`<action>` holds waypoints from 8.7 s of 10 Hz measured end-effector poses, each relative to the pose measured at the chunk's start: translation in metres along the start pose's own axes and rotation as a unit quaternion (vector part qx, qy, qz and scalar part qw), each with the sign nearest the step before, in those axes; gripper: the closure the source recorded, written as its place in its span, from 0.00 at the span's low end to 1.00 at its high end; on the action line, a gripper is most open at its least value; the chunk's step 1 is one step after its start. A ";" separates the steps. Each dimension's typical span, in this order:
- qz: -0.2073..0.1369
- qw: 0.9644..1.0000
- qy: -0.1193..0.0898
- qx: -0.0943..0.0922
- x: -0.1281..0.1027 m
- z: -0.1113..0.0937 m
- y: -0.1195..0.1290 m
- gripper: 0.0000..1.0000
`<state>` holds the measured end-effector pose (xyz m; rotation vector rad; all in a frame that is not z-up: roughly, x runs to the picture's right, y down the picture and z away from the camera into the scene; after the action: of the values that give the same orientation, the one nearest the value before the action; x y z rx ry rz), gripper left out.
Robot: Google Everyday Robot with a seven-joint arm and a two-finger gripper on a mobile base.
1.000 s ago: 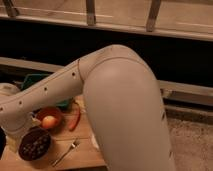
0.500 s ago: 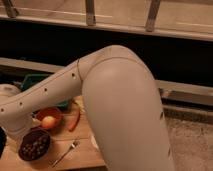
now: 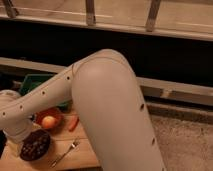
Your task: Place grapes in paper cup
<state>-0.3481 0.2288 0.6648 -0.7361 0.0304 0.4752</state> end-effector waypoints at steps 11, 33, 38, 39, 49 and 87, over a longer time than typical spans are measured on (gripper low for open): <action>0.003 0.997 0.036 -0.062 0.008 0.067 0.007 0.20; -0.023 0.997 0.060 -0.034 0.004 0.069 -0.009 0.95; -0.028 0.997 0.057 -0.034 0.003 0.068 -0.008 1.00; -0.029 0.997 0.055 -0.034 0.003 0.067 -0.008 1.00; -0.019 0.999 -0.010 0.030 -0.005 -0.024 -0.017 1.00; 0.344 0.926 0.078 0.139 0.267 -0.146 -0.160 1.00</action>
<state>-0.0215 0.1393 0.6069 -0.4648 0.5109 1.0573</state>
